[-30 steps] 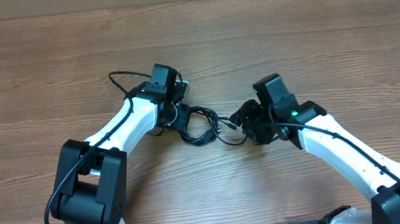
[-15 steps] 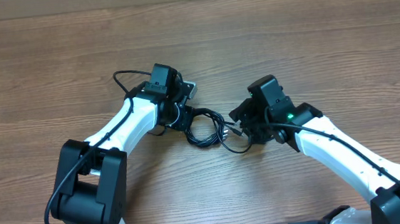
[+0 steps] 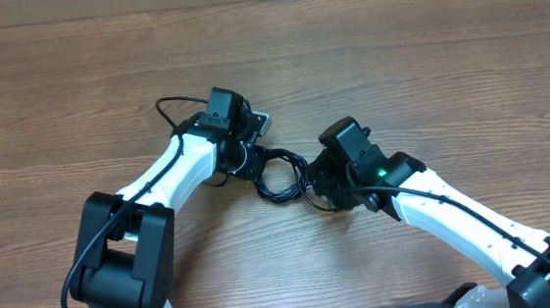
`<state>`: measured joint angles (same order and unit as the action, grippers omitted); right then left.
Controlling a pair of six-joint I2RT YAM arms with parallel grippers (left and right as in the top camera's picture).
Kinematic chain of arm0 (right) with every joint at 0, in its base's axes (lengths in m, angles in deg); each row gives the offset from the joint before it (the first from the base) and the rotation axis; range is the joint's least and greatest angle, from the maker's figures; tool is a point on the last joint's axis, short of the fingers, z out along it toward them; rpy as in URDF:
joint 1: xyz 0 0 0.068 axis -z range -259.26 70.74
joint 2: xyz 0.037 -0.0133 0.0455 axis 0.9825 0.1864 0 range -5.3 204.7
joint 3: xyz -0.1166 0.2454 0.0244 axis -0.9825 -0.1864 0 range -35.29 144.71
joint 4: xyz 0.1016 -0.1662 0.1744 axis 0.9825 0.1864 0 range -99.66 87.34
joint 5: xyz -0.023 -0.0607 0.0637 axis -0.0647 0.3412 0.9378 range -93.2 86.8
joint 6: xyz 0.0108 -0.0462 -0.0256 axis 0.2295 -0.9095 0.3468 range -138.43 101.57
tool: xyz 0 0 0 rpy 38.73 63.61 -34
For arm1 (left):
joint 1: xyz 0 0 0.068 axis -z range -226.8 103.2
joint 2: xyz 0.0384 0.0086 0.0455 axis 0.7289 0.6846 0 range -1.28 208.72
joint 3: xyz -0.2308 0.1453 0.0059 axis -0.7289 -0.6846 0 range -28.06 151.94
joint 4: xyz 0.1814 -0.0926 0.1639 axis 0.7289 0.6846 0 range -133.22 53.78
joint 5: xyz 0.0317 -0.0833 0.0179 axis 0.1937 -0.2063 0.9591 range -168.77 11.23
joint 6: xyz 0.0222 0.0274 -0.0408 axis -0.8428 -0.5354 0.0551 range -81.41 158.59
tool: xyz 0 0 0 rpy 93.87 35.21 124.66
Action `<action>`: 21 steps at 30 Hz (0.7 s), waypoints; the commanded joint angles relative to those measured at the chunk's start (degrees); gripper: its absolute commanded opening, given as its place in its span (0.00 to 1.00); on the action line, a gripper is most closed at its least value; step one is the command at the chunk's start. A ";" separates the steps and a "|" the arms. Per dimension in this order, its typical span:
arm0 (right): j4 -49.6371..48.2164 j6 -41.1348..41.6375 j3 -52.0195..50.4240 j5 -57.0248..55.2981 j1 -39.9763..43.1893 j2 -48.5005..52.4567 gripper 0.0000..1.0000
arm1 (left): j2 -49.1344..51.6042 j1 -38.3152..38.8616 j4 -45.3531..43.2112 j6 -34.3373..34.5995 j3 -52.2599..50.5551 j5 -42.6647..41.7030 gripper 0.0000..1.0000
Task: Untangle cables
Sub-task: 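Grasp a cable strand near the USB plug with the right gripper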
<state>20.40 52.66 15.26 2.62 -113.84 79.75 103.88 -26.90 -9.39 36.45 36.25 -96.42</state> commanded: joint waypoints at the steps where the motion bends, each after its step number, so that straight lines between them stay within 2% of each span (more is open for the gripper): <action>1: -0.02 -9.84 -0.28 -4.92 -0.22 -0.07 0.42 | 0.48 0.42 0.09 -1.36 1.09 -1.40 0.06; 4: 0.11 -26.16 0.66 -1.55 1.11 -1.36 0.53 | 0.48 0.42 0.68 -1.38 1.09 -1.27 0.06; 7: 0.31 -36.54 2.80 2.34 2.64 -3.52 0.55 | 0.48 0.37 1.05 -2.10 1.09 -1.31 0.04; 11: 1.09 -51.95 5.31 6.99 4.15 -5.53 0.64 | 0.48 0.37 1.09 -2.89 1.09 -1.60 0.04; 18: 7.08 -68.41 5.27 8.68 2.91 -3.39 0.64 | 0.48 0.37 2.32 -10.03 1.09 -6.21 0.04; 21: 11.04 -73.20 5.22 8.79 2.32 -1.95 0.64 | 0.48 0.37 2.36 -10.78 1.09 -6.27 0.04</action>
<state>29.91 -10.47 19.93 10.27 -110.85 76.43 103.88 -26.90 -7.03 29.18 36.27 -99.61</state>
